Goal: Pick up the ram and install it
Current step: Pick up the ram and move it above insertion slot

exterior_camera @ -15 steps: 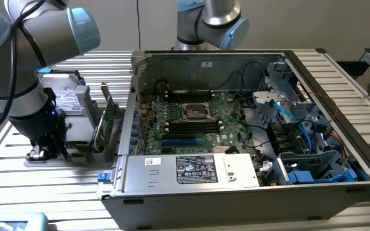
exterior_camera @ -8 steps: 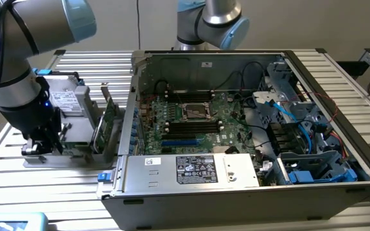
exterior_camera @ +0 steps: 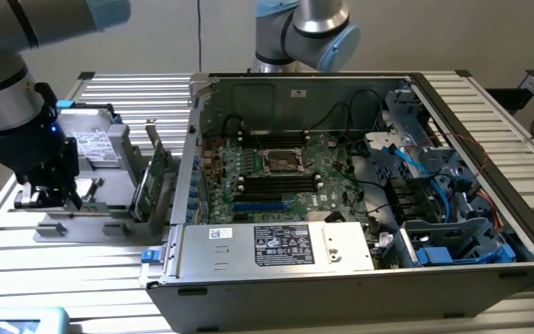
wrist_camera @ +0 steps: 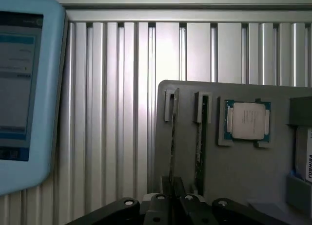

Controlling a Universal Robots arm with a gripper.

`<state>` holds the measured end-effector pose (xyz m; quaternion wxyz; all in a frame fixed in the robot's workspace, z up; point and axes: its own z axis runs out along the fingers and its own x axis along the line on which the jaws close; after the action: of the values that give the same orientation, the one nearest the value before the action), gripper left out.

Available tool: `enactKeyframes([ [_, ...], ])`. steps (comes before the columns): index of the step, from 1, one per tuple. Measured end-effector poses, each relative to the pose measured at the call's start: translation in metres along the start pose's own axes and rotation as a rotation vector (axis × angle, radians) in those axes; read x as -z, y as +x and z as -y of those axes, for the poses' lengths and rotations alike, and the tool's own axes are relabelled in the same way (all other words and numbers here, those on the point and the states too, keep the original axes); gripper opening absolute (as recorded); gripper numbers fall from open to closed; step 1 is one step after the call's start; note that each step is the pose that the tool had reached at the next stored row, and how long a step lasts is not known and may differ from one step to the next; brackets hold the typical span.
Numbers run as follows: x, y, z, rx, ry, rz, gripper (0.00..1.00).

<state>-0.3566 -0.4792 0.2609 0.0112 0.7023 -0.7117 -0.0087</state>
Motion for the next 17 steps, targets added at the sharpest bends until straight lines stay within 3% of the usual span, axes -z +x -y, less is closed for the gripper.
enactKeyframes([
  [10,0.0454,0.002,0.0028,0.0,-0.0007,-0.0005,0.14],
  [17,0.078,0.007,0.0202,0.0,-0.0026,-0.0006,0.14],
])
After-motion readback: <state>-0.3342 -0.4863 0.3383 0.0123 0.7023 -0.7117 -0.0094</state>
